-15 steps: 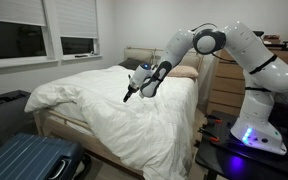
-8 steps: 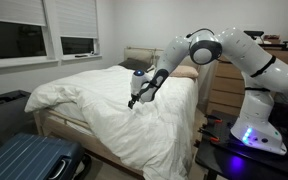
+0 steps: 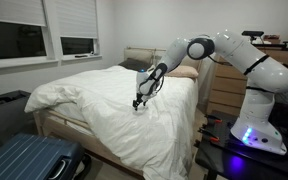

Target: Straighten the beddings on the bottom right corner of the bed

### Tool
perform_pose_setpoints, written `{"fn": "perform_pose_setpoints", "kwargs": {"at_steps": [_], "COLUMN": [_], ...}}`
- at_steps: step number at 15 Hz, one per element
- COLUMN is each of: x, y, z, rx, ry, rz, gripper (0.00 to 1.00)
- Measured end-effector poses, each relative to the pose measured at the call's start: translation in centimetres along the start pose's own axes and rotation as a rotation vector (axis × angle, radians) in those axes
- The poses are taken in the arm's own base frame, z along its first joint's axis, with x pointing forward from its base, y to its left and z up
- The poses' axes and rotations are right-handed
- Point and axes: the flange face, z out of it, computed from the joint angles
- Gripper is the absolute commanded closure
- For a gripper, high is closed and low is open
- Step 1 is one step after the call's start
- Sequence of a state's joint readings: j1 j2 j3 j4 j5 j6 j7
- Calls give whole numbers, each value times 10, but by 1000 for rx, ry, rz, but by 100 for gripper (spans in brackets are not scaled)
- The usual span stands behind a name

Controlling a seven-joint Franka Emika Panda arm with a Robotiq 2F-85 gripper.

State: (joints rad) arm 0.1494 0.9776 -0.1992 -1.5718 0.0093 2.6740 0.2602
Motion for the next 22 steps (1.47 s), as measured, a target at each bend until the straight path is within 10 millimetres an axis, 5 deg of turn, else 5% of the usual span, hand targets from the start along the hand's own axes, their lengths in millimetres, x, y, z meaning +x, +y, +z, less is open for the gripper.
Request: {"fn": "perform_pose_setpoints", "kwargs": {"at_steps": [1, 2, 5, 13, 14, 16, 17, 22], "x": [3, 5, 10, 6, 5, 4, 4, -10], "y": [11, 21, 35, 24, 21, 17, 16, 21], "z": [3, 5, 6, -1, -3, -7, -8, 3], "rx": [29, 56, 128, 208, 217, 225, 224, 202], "ry": [-29, -56, -129, -333, -357, -393, -411, -520], "rz": [35, 61, 98, 69, 57, 43, 39, 31], "gripper": [0, 25, 42, 99, 100, 71, 71, 35]}}
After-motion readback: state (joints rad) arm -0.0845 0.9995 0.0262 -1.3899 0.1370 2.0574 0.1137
